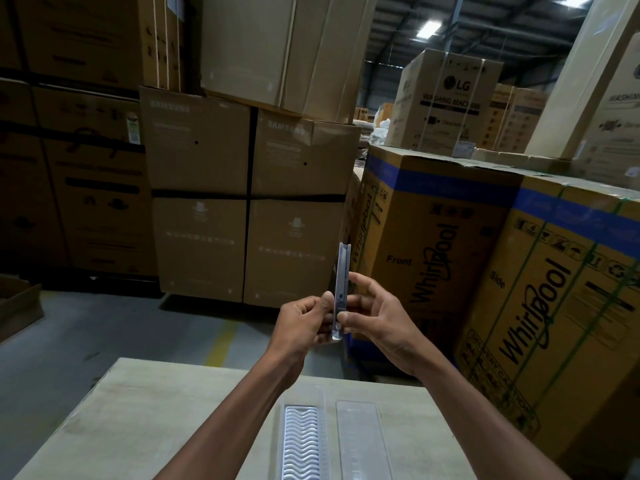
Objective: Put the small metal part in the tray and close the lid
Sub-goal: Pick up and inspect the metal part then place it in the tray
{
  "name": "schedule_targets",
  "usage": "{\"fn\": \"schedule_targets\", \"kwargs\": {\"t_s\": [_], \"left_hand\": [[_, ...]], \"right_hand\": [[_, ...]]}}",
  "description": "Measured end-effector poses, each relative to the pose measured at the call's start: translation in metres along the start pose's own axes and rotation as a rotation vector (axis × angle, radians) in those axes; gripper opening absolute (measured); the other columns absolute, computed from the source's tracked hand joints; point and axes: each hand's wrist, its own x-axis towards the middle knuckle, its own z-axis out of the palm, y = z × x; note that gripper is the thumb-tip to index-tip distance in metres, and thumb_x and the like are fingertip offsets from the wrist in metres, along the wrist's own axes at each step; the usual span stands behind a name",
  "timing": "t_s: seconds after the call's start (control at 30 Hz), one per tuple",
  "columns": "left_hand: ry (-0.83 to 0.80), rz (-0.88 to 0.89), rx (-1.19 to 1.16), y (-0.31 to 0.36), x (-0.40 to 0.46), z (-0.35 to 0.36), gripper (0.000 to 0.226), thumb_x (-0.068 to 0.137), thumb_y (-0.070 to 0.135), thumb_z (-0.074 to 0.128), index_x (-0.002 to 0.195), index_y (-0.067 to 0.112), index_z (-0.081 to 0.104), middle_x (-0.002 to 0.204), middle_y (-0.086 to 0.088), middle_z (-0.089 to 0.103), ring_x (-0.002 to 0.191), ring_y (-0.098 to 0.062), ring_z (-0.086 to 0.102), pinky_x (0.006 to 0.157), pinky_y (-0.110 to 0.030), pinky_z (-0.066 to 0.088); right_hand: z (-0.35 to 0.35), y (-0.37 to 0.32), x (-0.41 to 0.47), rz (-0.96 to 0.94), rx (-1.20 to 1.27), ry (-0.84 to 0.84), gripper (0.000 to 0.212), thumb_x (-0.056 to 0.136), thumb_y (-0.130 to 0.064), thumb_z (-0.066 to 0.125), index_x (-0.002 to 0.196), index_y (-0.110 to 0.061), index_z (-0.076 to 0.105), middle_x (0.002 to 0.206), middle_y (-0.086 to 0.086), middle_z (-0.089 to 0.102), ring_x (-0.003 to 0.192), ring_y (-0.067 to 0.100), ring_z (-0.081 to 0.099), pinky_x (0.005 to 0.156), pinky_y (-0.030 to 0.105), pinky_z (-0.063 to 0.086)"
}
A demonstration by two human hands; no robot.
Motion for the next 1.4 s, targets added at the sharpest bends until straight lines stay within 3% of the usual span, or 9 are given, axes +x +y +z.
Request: {"fn": "schedule_targets", "kwargs": {"t_s": [0.13,0.23,0.33,0.43,0.6,0.73,0.87,1.17,1.4], "left_hand": [[0.045,-0.008,0.028,-0.002,0.002,0.001,0.028,0.089,0.038,0.068,0.085,0.011,0.076,0.086,-0.017,0.078,0.082,-0.030,0.076,0.082,-0.047,0.062],[0.079,-0.011,0.075,-0.006,0.006,0.001,0.020,0.084,0.034,0.074,0.074,0.017,0.076,0.078,-0.012,0.077,0.075,-0.025,0.074,0.076,-0.043,0.063],[0.099,-0.015,0.114,-0.012,0.007,0.000,0.017,0.085,0.030,0.075,0.076,0.016,0.077,0.075,-0.009,0.076,0.072,-0.022,0.072,0.073,-0.040,0.062],[0.116,-0.029,0.115,-0.017,0.008,-0.002,0.016,0.088,0.028,0.073,0.076,0.017,0.076,0.076,-0.010,0.076,0.071,-0.022,0.071,0.073,-0.042,0.062],[0.179,-0.021,0.116,-0.020,0.013,-0.002,0.014,0.088,0.026,0.073,0.076,0.018,0.075,0.080,-0.012,0.076,0.074,-0.023,0.072,0.071,-0.040,0.064],[0.189,-0.035,0.116,-0.022,0.016,-0.005,0.006,0.086,0.022,0.075,0.082,0.017,0.074,0.090,-0.013,0.076,0.086,-0.028,0.075,0.071,-0.043,0.065],[0.197,-0.063,0.134,-0.026,0.018,-0.008,0.005,0.085,0.016,0.075,0.083,0.016,0.071,0.091,-0.015,0.074,0.088,-0.029,0.075,0.071,-0.044,0.065],[0.220,-0.076,0.220,-0.031,0.018,-0.010,0.008,0.084,0.015,0.076,0.086,0.013,0.069,0.087,-0.013,0.072,0.081,-0.021,0.073,0.056,-0.020,0.054],[0.214,-0.097,0.233,-0.040,0.017,-0.009,0.004,0.088,0.019,0.072,0.087,0.016,0.070,0.090,-0.012,0.074,0.088,-0.025,0.073,0.068,-0.033,0.056]], "right_hand": [[0.003,0.001,0.000,0.001,-0.022,0.008,0.084,0.081,0.002,0.078,0.147,-0.028,0.034,0.108,0.006,0.076,0.108,0.025,0.072,0.092,0.041,0.059],[0.005,0.005,0.000,-0.009,-0.065,0.024,0.089,0.080,-0.002,0.080,0.149,-0.031,0.032,0.109,0.009,0.074,0.108,0.024,0.071,0.096,0.043,0.058],[0.006,0.010,0.000,-0.019,-0.132,0.041,0.091,0.080,-0.003,0.081,0.150,-0.032,0.032,0.110,0.011,0.071,0.108,0.024,0.071,0.097,0.046,0.058],[0.009,0.015,0.001,-0.031,-0.218,0.076,0.091,0.080,-0.008,0.082,0.150,-0.035,0.031,0.113,0.006,0.067,0.106,0.020,0.071,0.092,0.039,0.060],[0.023,0.026,-0.002,-0.160,-0.452,0.237,0.059,0.084,-0.014,0.080,0.127,-0.033,0.046,0.106,-0.012,0.066,0.098,-0.002,0.068,0.085,0.023,0.061],[0.033,0.038,-0.004,-0.284,-0.586,0.312,0.040,0.086,-0.010,0.077,0.116,-0.027,0.058,0.108,-0.006,0.066,0.094,-0.004,0.066,0.075,0.007,0.054],[0.035,0.048,-0.005,-0.304,-0.675,0.330,0.033,0.087,-0.014,0.076,0.116,-0.024,0.064,0.112,-0.003,0.066,0.093,0.000,0.065,0.078,0.010,0.056],[0.037,0.064,-0.008,-0.276,-0.749,0.380,0.027,0.086,-0.027,0.078,0.111,-0.026,0.069,0.103,-0.003,0.072,0.086,0.007,0.068,0.079,0.023,0.061],[0.040,0.074,-0.013,-0.270,-0.759,0.408,0.034,0.086,-0.025,0.078,0.118,-0.026,0.067,0.105,-0.002,0.076,0.090,0.007,0.071,0.081,0.025,0.062]]}}
